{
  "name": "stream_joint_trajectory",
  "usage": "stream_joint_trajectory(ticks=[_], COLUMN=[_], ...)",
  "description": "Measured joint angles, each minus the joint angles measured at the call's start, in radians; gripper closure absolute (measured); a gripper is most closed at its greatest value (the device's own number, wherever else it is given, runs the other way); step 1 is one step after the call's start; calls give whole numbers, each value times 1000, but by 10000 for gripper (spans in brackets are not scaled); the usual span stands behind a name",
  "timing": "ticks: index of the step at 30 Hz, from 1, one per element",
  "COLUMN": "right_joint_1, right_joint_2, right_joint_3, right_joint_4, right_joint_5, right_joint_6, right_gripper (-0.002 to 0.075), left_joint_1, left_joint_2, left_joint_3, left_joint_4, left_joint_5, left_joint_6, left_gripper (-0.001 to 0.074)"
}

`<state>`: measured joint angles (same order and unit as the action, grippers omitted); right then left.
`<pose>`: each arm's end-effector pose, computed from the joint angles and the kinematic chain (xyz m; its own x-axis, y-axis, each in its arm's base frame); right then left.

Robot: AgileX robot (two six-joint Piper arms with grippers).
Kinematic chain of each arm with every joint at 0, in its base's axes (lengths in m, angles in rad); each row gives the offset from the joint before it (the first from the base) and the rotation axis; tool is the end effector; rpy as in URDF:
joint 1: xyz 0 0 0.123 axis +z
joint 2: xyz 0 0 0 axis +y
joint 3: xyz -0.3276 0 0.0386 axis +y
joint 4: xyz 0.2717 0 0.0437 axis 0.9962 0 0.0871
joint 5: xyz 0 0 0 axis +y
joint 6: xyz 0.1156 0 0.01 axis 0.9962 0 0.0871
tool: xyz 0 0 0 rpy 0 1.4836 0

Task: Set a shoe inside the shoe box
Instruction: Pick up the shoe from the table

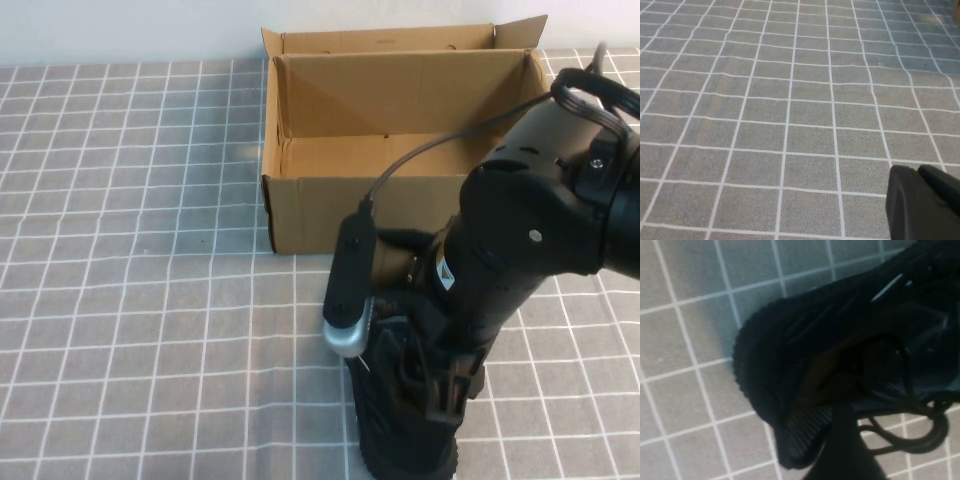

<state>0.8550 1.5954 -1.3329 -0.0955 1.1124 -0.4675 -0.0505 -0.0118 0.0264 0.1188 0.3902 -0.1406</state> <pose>0.2390 0.2597 0.3103 -0.1904 -0.9600 -0.2053 -0.9498 0.2331 -0.2088 0.0546 0.0025 0.1614 -0.3096 -0.0150 -0.9507 -0.0019 0.9999 -0.0152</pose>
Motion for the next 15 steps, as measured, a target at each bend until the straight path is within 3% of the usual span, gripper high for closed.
stream_joint_trajectory(ticks=[15], right_joint_1=[-18], right_joint_2=[37], right_joint_3=[-2], right_joint_4=[-115], right_joint_5=[-172], right_joint_6=[-6], right_gripper=[327], left_joint_1=[0], left_joint_2=[0], left_joint_3=[0], left_joint_4=[0], left_joint_5=[0], left_joint_6=[0], left_gripper=[736])
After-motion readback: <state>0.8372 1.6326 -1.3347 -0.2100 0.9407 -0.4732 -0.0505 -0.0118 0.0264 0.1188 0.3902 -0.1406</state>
